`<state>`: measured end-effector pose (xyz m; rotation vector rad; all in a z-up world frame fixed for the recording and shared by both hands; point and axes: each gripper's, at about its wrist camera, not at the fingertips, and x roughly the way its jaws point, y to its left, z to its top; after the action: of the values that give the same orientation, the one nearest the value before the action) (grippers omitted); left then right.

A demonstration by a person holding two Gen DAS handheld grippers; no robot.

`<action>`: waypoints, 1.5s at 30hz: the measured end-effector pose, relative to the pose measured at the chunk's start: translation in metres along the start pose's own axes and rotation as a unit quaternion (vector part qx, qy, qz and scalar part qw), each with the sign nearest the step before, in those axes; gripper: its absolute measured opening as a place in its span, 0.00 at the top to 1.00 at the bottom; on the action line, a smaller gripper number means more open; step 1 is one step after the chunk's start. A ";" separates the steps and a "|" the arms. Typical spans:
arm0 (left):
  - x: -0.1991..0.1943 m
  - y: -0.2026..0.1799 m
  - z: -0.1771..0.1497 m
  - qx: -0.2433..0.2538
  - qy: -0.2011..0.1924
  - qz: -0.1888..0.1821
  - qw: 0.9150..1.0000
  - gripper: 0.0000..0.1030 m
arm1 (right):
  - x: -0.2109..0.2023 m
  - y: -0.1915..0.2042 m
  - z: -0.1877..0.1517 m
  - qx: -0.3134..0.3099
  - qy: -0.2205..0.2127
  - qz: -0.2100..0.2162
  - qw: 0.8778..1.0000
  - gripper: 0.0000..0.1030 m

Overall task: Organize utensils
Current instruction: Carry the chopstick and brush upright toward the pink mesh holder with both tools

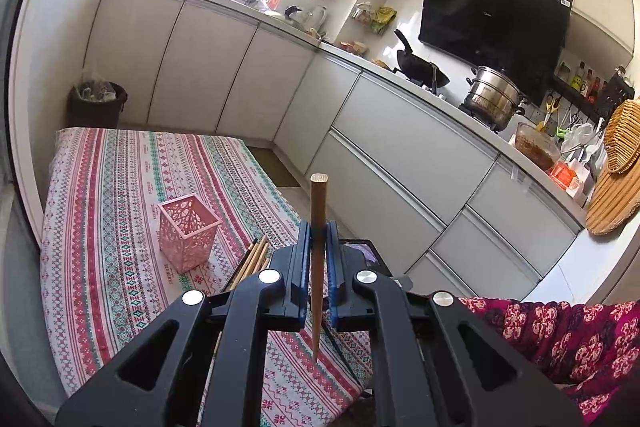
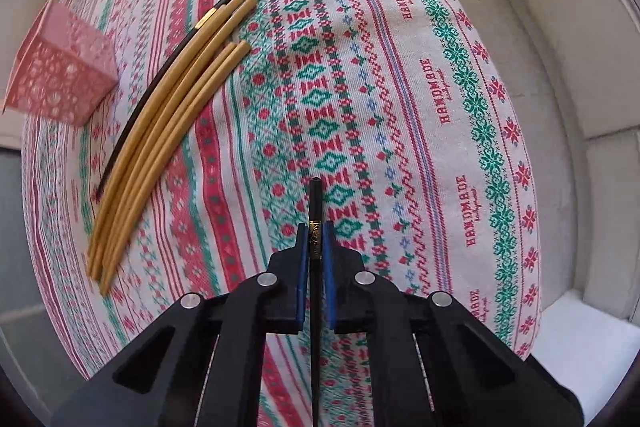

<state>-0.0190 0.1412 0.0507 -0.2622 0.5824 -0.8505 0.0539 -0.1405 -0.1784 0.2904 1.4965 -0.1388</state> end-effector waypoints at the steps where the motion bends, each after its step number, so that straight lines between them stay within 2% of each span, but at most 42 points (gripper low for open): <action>1: 0.002 0.000 -0.001 -0.002 0.002 0.004 1.000 0.93 | 0.003 -0.002 -0.003 -0.004 0.004 0.009 1.000 0.93; 4: 0.006 -0.001 -0.005 -0.005 0.010 0.018 1.000 0.93 | 0.003 -0.020 -0.004 0.029 0.017 0.032 0.999 0.92; 7: 0.010 -0.003 -0.007 -0.007 0.013 0.034 0.999 0.93 | -0.006 -0.031 0.012 0.031 0.035 0.019 0.999 0.92; 9: 0.012 -0.002 -0.008 -0.010 0.014 0.040 0.999 0.93 | -0.005 -0.024 0.021 0.024 0.041 0.015 0.999 0.93; 11: 0.015 -0.001 -0.007 -0.015 0.014 0.044 0.999 0.93 | 0.000 -0.019 0.028 0.040 0.034 0.032 0.998 0.93; 14: 0.018 0.000 -0.007 -0.025 0.006 0.051 0.998 0.93 | -0.018 -0.032 0.018 0.046 -0.026 0.067 0.996 0.93; 16: 0.018 -0.002 -0.006 -0.028 -0.004 0.058 0.998 0.93 | -0.046 -0.049 0.003 0.045 -0.074 0.090 0.992 0.93; 18: 0.018 -0.006 -0.002 -0.028 -0.018 0.066 0.997 0.93 | -0.077 -0.053 -0.007 0.029 -0.127 0.094 0.987 0.93; 23: 0.016 -0.020 0.013 -0.025 -0.060 0.083 0.994 0.93 | -0.160 -0.054 -0.033 0.010 -0.252 0.132 0.959 0.93; 28: 0.022 -0.023 0.033 -0.025 -0.081 0.110 0.990 0.93 | -0.224 -0.042 -0.018 0.012 -0.354 0.173 0.919 0.93; 31: 0.029 -0.016 0.050 -0.027 -0.097 0.139 0.985 0.93 | -0.257 -0.021 0.006 0.006 -0.406 0.188 0.894 0.93; 35: 0.038 0.001 0.072 -0.034 -0.125 0.166 0.978 0.93 | -0.280 -0.002 0.035 0.003 -0.445 0.219 0.868 0.93; 39: 0.046 0.018 0.077 -0.044 -0.118 0.150 0.981 0.93 | -0.280 0.008 0.047 0.005 -0.473 0.233 0.850 0.93; 43: 0.041 0.023 0.081 -0.039 -0.117 0.158 0.980 0.91 | -0.269 0.006 0.050 0.013 -0.469 0.254 0.846 0.93; 44: 0.043 0.030 0.081 -0.047 -0.100 0.182 0.977 0.90 | -0.264 0.005 0.050 0.014 -0.466 0.256 0.847 0.93; 45: 0.047 0.043 0.080 -0.068 -0.076 0.207 0.973 0.84 | -0.259 0.005 0.050 0.012 -0.461 0.255 0.850 0.93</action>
<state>0.0782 0.1318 0.0791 -0.3138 0.5281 -0.3843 0.0838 -0.1717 0.0816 0.5392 0.4255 0.1267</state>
